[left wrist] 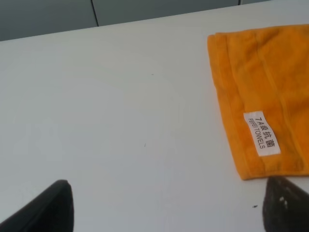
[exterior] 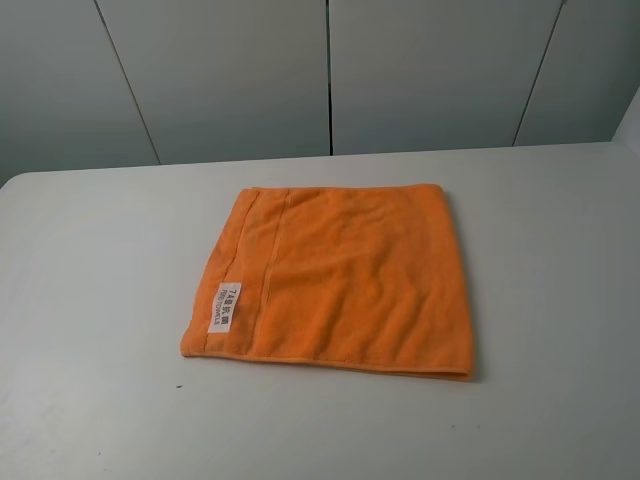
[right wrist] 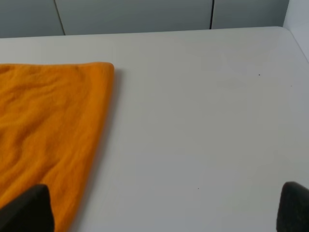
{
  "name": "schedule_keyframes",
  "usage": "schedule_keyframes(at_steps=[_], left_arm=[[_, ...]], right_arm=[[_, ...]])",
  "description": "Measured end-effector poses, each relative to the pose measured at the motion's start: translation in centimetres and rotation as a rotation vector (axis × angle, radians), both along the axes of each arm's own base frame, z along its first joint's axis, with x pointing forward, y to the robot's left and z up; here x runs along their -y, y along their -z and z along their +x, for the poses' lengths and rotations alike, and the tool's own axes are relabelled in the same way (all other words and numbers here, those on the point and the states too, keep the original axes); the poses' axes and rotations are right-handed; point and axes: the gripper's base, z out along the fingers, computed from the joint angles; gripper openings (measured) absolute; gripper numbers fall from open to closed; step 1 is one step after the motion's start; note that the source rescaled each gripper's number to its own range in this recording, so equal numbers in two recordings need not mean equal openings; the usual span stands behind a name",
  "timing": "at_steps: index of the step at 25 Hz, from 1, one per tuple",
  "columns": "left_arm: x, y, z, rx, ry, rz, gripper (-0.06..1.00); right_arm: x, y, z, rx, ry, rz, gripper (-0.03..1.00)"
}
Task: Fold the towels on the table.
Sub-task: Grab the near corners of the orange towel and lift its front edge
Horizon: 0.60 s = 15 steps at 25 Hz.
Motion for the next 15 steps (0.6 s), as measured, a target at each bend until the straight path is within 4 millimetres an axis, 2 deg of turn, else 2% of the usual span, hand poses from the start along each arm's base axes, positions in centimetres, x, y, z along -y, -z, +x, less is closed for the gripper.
schedule_keyframes(at_steps=[15], left_arm=[[0.0,0.0,0.0,0.0,0.0,0.0,1.0]], right_arm=[[0.0,0.0,0.0,0.0,0.0,0.0,1.0]])
